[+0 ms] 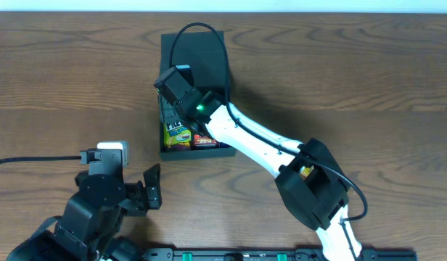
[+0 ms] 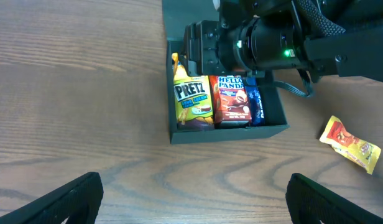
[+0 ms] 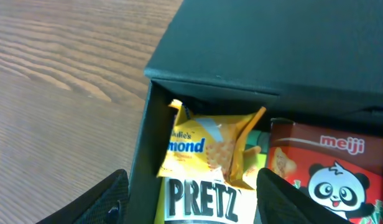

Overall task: Pack container
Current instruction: 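Lift the right gripper out of the box toward the orange candy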

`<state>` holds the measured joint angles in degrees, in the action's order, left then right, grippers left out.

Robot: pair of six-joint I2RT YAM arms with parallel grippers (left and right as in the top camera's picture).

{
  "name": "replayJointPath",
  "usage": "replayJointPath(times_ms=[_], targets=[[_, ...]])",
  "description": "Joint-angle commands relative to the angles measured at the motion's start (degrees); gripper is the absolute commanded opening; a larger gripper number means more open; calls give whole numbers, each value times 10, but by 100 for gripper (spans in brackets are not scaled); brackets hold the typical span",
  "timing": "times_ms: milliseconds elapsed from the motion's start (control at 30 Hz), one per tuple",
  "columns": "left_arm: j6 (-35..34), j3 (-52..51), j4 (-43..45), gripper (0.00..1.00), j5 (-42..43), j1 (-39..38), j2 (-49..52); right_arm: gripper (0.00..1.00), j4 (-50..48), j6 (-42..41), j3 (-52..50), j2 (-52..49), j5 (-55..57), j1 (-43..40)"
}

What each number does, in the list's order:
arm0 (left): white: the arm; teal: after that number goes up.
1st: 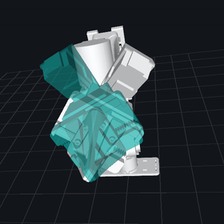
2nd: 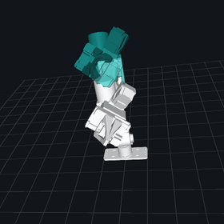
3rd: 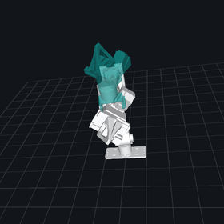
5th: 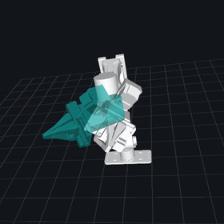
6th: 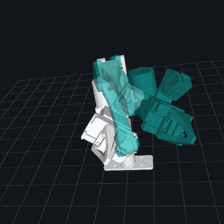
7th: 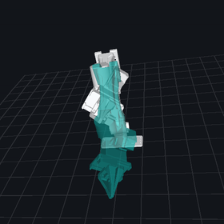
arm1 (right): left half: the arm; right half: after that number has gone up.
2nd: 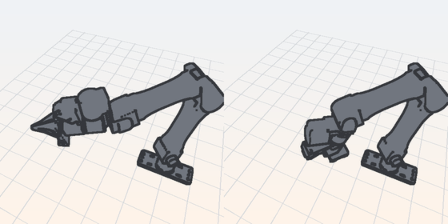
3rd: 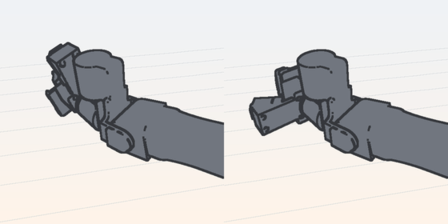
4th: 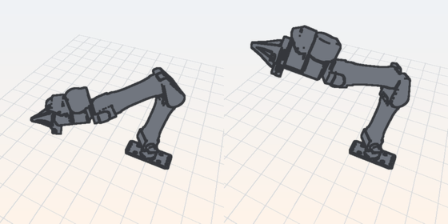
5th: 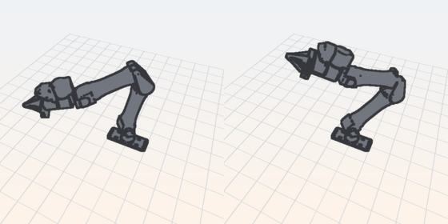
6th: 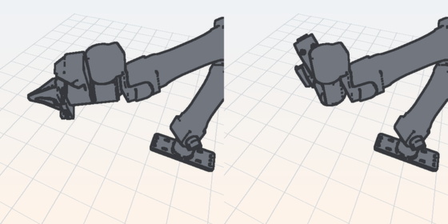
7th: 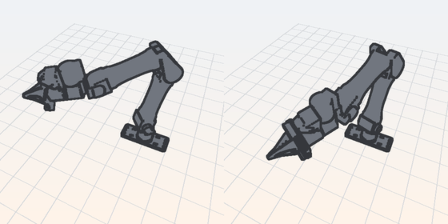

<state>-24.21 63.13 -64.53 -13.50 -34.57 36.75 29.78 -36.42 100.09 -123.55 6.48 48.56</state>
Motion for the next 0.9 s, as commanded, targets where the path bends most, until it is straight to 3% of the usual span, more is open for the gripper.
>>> replayJointPath(times_ms=[0, 300, 767, 867], targets=[[-7, 3, -2, 95, 0, 0, -1, 68, 29, 31, 31, -5, 10, -7], [-7, 3, -2, 95, 0, 0, -1, 76, 186, 160, 139, 27, 10, -44], [-7, 3, -2, 95, 0, 0, -1, 80, 305, 305, 146, 118, 10, -155], [-7, 3, -2, 95, 0, 0, -1, 80, 370, 349, 146, 130, 10, -185]])
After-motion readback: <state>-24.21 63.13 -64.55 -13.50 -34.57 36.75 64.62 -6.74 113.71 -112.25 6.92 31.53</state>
